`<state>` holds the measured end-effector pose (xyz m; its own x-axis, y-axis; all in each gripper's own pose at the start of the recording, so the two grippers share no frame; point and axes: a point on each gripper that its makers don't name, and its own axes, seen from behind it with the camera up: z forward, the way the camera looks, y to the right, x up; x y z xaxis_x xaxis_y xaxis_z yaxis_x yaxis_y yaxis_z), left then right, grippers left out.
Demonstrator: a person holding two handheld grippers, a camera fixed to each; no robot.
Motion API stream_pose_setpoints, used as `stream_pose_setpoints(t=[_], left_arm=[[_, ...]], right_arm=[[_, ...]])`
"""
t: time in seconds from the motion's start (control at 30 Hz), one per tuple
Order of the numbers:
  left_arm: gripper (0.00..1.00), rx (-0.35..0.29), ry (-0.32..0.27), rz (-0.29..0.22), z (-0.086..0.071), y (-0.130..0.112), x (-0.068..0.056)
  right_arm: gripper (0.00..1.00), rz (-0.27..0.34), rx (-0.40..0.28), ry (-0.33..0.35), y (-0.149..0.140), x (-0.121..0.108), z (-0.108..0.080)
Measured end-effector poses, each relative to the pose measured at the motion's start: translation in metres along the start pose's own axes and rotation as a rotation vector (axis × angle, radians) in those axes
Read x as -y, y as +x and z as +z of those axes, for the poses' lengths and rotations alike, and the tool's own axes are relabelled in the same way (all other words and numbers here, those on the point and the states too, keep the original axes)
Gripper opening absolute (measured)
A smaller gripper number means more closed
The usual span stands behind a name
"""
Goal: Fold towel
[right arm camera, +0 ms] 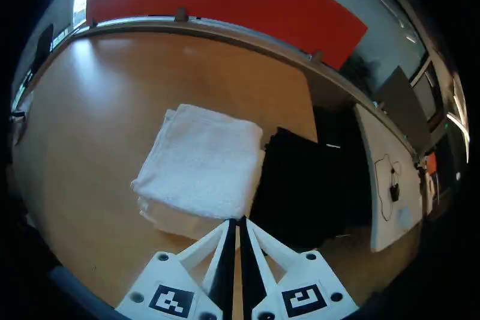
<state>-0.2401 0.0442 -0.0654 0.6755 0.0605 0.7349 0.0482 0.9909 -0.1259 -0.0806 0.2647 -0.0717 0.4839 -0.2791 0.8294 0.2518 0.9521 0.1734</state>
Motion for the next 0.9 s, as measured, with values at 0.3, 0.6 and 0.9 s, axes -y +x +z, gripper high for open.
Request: stream_pose_setpoints(t=[0.3, 0.6, 0.9], left_arm=[[0.74, 0.000, 0.002, 0.003, 0.000, 0.001, 0.000], [0.74, -0.001, 0.004, 0.002, -0.002, 0.000, 0.001], [0.74, -0.001, 0.006, 0.006, -0.003, -0.001, 0.002]], right_arm=[[0.04, 0.014, 0.036, -0.005, -0.015, -0.003, 0.004], [0.04, 0.020, 0.071, -0.011, -0.030, -0.003, 0.009], [0.05, 0.031, 0.077, -0.020, -0.030, -0.005, 0.012]])
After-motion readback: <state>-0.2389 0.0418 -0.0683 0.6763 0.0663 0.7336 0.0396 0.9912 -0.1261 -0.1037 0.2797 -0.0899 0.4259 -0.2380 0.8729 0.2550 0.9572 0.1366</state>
